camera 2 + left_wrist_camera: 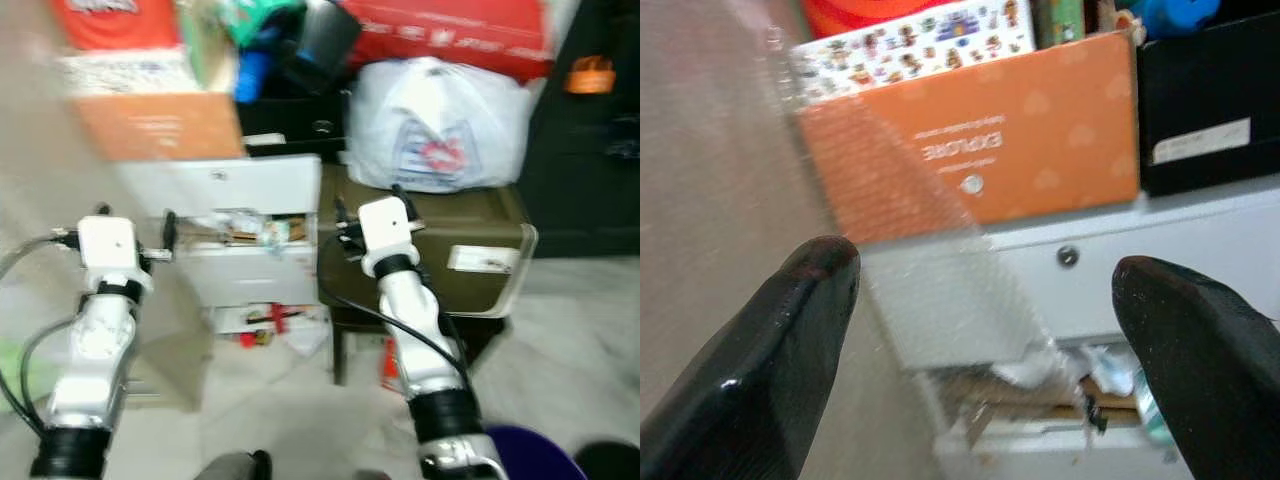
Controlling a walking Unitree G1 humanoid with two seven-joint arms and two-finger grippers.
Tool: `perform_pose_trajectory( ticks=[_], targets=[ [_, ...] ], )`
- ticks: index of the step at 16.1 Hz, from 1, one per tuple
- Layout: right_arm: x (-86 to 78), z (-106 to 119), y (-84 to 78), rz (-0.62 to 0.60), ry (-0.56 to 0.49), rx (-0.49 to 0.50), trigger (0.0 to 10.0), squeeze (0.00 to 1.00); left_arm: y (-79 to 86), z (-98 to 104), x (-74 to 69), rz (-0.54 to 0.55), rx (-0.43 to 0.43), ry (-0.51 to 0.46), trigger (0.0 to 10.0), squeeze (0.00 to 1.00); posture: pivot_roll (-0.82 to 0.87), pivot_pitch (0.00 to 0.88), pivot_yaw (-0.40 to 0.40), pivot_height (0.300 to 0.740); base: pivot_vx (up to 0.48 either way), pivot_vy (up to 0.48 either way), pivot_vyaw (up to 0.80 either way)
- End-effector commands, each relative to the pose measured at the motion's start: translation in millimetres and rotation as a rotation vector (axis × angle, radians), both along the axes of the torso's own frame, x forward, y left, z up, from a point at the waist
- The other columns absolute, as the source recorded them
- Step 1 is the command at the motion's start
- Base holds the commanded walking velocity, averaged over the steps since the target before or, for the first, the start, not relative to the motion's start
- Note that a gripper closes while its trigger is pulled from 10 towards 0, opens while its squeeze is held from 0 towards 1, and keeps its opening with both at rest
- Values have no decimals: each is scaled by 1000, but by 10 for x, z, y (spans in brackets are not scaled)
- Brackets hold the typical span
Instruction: Clean up the room
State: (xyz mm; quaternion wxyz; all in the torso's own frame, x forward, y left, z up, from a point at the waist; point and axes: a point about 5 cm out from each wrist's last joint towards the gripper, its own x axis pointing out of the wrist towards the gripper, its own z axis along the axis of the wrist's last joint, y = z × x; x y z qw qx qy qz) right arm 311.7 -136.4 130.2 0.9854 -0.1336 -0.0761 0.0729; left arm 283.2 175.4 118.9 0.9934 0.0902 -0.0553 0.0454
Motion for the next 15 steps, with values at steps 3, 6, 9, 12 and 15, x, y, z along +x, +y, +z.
perform_pose_trajectory(
  ticks=[3,6,9,12,15],
  targets=[
    [22,26,-4,-2,-8,8,10000,0,7,7,11,4,5,-1,10000,0,-131,0,20,740,0,0,800],
    [21,24,-4,0,-8,8,10000,0,14,1,6,11,2,-1,10000,0,-128,0,18,740,0,0,800],
    [21,22,-3,3,-6,8,10000,0,13,-3,2,10,-2,4,10000,0,-128,0,17,740,0,0,800],
    [23,19,3,5,-4,7,10000,0,14,-10,6,8,-4,8,10000,0,-128,0,18,740,0,0,800],
    [23,20,2,2,-6,9,10000,0,12,-15,11,0,-13,13,10000,0,-129,0,20,740,0,0,533]
  ],
)
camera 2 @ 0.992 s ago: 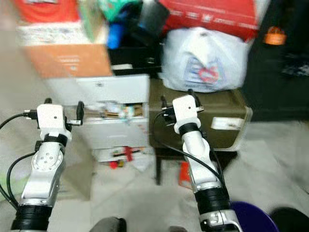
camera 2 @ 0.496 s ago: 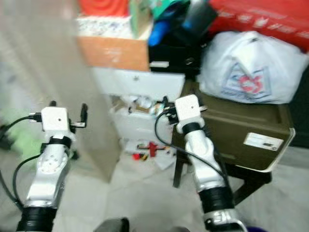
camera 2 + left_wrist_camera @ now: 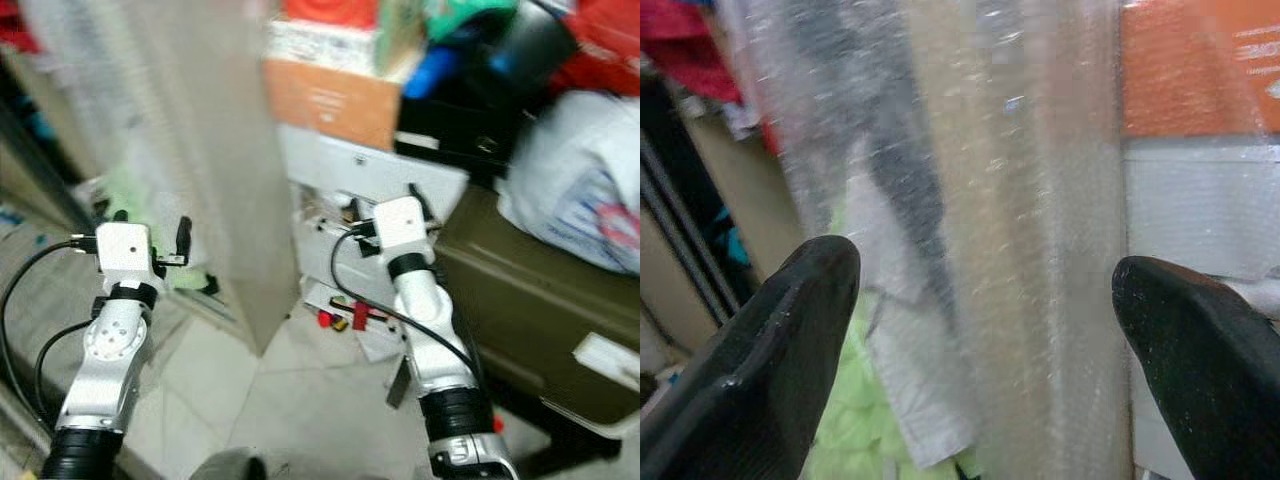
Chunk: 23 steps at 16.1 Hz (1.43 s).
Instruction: Clean up the room
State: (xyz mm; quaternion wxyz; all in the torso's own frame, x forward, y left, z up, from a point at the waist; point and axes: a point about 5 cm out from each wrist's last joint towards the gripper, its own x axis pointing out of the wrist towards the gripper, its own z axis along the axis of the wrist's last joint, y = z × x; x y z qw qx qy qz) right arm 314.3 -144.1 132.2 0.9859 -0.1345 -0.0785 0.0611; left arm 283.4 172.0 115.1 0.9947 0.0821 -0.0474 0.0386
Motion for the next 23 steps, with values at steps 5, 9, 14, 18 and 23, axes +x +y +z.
perform_pose_trajectory(
  ticks=[5,9,14,18,23],
  targets=[
    [1,-1,67,16,3,26,10000,0,33,37,10,-11,-9,-11,10000,0,-130,0,21,740,0,0,0],
    [7,-22,59,13,17,39,10000,0,13,36,7,-34,-10,-16,10000,0,-129,0,19,740,134,0,-400],
    [8,-22,65,19,16,42,10000,0,0,33,5,-49,-14,-14,10000,0,-128,0,17,740,276,0,-160],
    [8,-28,73,21,18,43,10000,0,-7,28,2,-58,-16,-10,10000,0,-127,0,17,740,301,0,0],
    [18,-28,67,13,18,46,10000,0,-2,26,7,-48,-15,-5,10000,0,-126,0,19,740,0,0,0]
  ],
)
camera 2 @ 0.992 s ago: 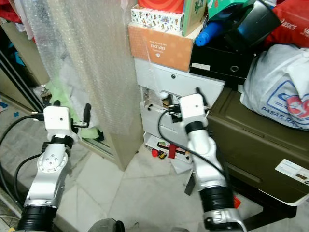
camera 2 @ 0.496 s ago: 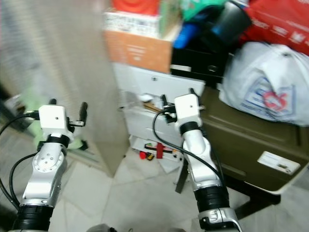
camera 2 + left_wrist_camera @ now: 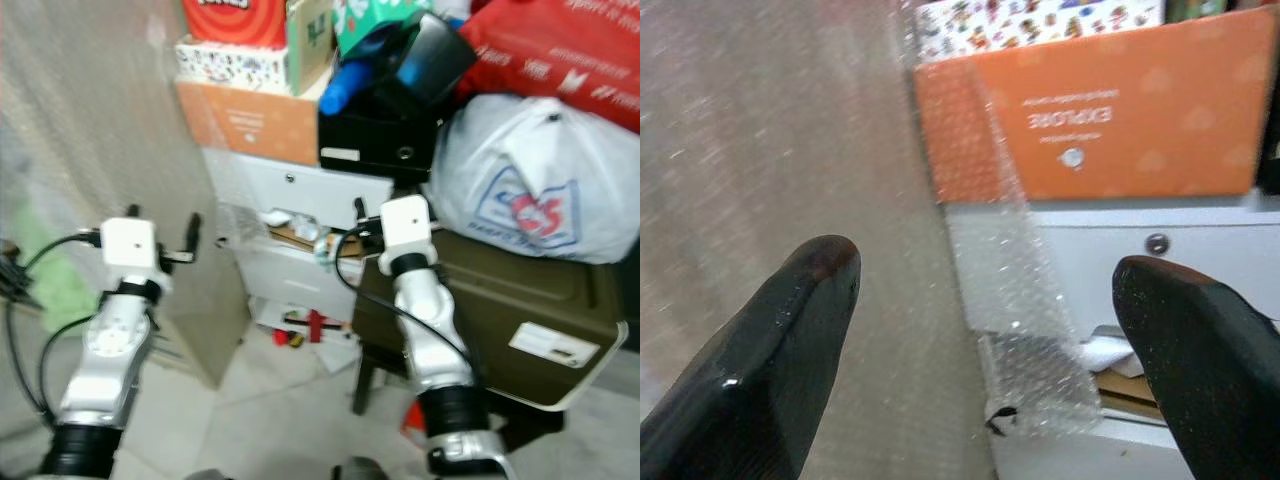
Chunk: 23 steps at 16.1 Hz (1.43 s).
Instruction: Clean up the room
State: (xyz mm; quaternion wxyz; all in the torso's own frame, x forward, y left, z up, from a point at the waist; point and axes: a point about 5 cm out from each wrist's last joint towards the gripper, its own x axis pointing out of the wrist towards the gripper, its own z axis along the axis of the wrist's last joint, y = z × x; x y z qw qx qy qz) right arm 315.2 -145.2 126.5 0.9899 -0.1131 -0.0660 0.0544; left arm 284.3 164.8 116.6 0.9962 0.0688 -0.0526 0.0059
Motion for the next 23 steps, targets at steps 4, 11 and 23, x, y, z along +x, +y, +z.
perform_pose_trajectory(
  ticks=[4,11,23],
  targets=[
    [15,43,92,31,-20,-33,10000,0,74,18,4,30,6,-1,10000,0,-125,0,16,740,0,0,139],
    [19,57,103,37,-27,-36,10000,0,85,19,0,39,1,-1,10000,0,-120,0,11,740,0,0,800],
    [17,64,133,46,-38,-38,10000,0,110,29,-14,50,15,-11,10000,0,-115,0,16,740,0,0,800]
  ],
)
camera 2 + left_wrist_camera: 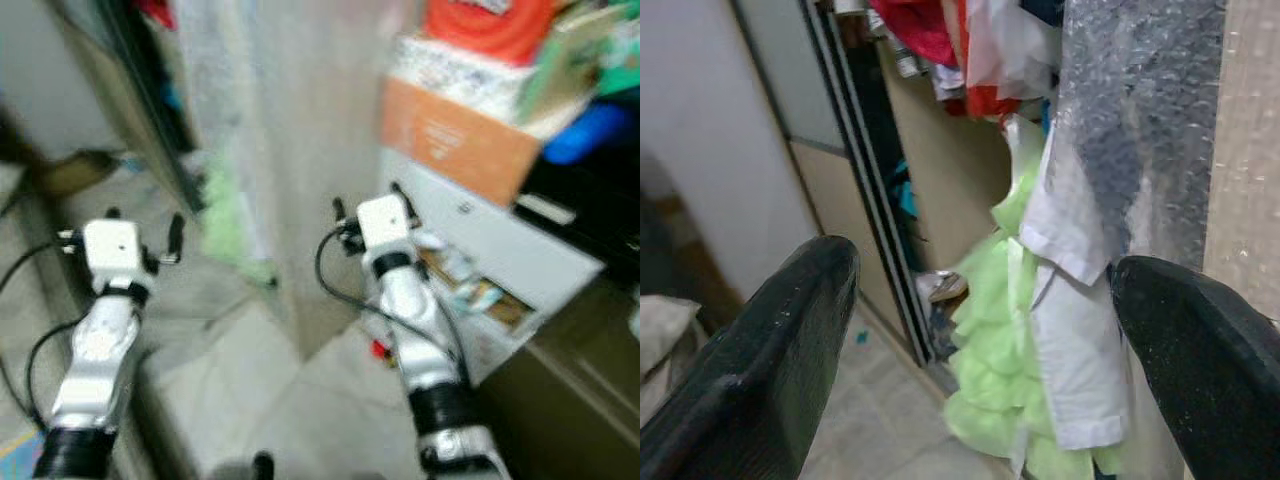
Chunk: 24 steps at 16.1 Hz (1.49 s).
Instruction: Clean up the room
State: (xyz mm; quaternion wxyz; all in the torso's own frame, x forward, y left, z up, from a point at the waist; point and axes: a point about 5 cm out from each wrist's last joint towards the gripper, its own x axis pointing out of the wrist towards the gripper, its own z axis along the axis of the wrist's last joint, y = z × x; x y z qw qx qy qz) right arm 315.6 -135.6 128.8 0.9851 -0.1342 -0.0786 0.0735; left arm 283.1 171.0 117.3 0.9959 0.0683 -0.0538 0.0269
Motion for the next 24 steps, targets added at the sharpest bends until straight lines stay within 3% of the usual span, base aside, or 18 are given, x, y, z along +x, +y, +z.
perform_pose_trajectory(
  ticks=[1,24],
  targets=[
    [11,40,39,8,-15,6,10000,0,48,22,-2,7,19,-5,10000,0,-115,0,17,740,0,0,800],
    [55,68,39,15,-24,7,10000,0,45,37,16,16,14,-10,10000,0,-112,0,11,740,0,0,800]
  ],
)
